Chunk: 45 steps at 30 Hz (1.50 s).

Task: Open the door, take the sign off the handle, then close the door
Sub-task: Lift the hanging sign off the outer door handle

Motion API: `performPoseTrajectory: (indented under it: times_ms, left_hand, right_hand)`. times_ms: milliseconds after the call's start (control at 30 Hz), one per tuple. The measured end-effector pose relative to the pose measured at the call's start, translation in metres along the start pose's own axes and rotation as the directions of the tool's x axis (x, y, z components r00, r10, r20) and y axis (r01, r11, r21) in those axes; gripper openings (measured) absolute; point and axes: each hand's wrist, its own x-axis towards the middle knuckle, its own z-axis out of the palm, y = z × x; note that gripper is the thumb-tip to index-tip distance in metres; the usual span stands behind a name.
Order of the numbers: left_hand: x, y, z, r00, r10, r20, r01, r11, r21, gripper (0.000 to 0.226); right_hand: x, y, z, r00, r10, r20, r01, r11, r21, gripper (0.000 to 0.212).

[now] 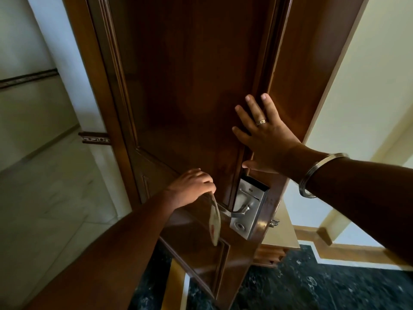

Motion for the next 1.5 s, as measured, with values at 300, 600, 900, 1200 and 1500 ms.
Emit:
performPoseTrajectory:
  times_ms: [300, 600, 900, 1200, 1500]
  left_hand:
    - [0.023, -0.014, -0.008, 1.0, -0.016, -0.007, 0.017, 0.996, 0.089, 0.041]
    - [-0.027, 0.003, 0.005, 0.93, -0.357, 0.092, 0.364, 0.854, -0.37, 0.016]
    - [-0.051, 0.078, -0.03, 0.721, -0.679, -0.141, 0.373, 0.551, -0.747, 0.026]
    - [-0.04, 0.135, -0.042, 0.693, -0.716, -0.084, 0.243, 0.342, -0.908, 0.02]
    - [-0.017, 0.231, 0.063, 0.748, -0.58, 0.321, 0.416, 0.035, -0.909, 0.009]
  right_hand:
    - [0.001, -0.004, 0.001, 0.999, 0.018, 0.049, -0.02, 0.999, 0.032, 0.097]
    - [-0.002, 0.002, 0.003, 0.996, 0.01, 0.092, -0.018, 0.996, 0.091, 0.097]
    - [-0.027, -0.031, -0.035, 0.989, -0.086, 0.118, -0.024, 0.705, 0.709, 0.081]
    - [-0.052, -0.037, -0.044, 0.972, -0.069, 0.226, -0.211, 0.182, 0.961, 0.023]
    - [-0.132, -0.008, -0.001, 0.922, -0.054, 0.382, -0.363, 0.22, 0.906, 0.023]
